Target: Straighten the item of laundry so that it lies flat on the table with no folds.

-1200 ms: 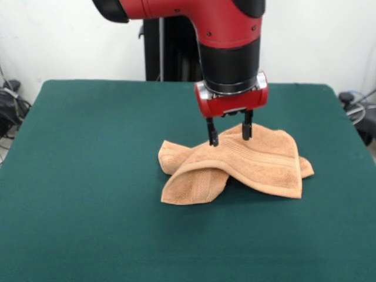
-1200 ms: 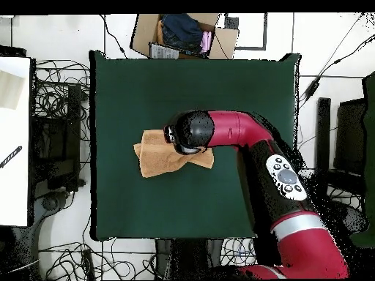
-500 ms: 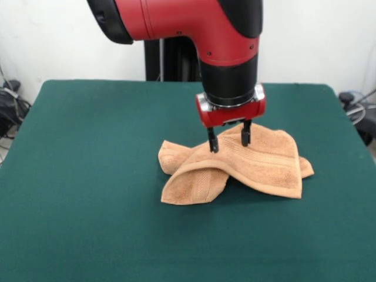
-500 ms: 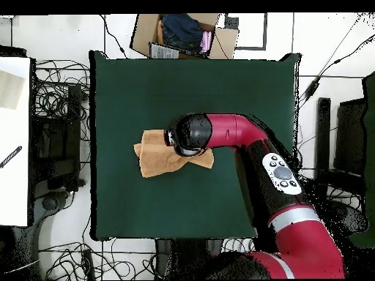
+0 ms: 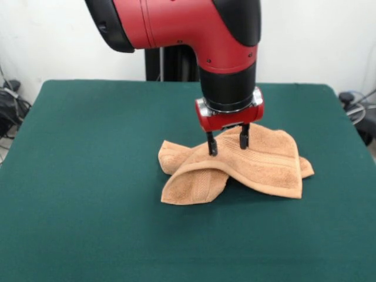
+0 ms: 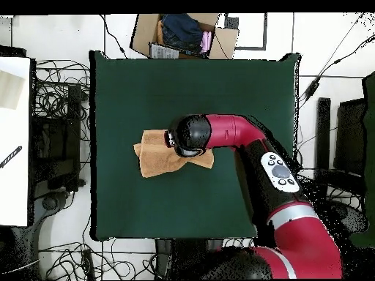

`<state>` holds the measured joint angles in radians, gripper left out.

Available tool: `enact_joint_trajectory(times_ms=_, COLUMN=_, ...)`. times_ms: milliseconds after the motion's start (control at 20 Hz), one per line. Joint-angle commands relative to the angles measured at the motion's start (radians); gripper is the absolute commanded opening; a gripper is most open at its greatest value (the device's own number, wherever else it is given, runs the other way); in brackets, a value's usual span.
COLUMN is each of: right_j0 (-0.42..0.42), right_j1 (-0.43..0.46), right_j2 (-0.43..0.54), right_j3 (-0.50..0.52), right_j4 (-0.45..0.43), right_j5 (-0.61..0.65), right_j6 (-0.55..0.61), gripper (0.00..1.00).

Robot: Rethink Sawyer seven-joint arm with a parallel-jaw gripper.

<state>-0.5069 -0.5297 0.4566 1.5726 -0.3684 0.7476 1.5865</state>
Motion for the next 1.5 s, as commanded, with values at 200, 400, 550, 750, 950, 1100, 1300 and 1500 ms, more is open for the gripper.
enact_joint_trajectory(times_ms=200, right_j0=-0.005, right_j1=0.022, right_j2=0.026, right_j3=-0.038, right_j4=-0.077, right_j5=-0.042, right_j6=-0.084, gripper=1.0)
enact_joint_trajectory(times_ms=400, right_j0=-0.003, right_j1=0.033, right_j2=0.025, right_j3=-0.045, right_j4=-0.081, right_j5=-0.048, right_j6=-0.084, gripper=1.0)
enact_joint_trajectory(times_ms=550, right_j0=-0.003, right_j1=0.04, right_j2=0.024, right_j3=-0.047, right_j4=-0.083, right_j5=-0.053, right_j6=-0.085, gripper=1.0)
enact_joint_trajectory(times_ms=750, right_j0=-0.002, right_j1=0.048, right_j2=0.024, right_j3=-0.054, right_j4=-0.087, right_j5=-0.057, right_j6=-0.087, gripper=1.0)
enact_joint_trajectory(times_ms=950, right_j0=-0.002, right_j1=0.056, right_j2=0.025, right_j3=-0.059, right_j4=-0.088, right_j5=-0.06, right_j6=-0.089, gripper=1.0)
enact_joint_trajectory(times_ms=1100, right_j0=-0.004, right_j1=0.056, right_j2=0.025, right_j3=-0.056, right_j4=-0.088, right_j5=-0.062, right_j6=-0.089, gripper=1.0)
enact_joint_trajectory(times_ms=1300, right_j0=-0.004, right_j1=0.059, right_j2=0.024, right_j3=-0.055, right_j4=-0.089, right_j5=-0.068, right_j6=-0.085, gripper=1.0)
enact_joint_trajectory(times_ms=1500, right_j0=-0.003, right_j1=0.058, right_j2=0.022, right_j3=-0.054, right_j4=-0.091, right_j5=-0.073, right_j6=-0.082, gripper=1.0)
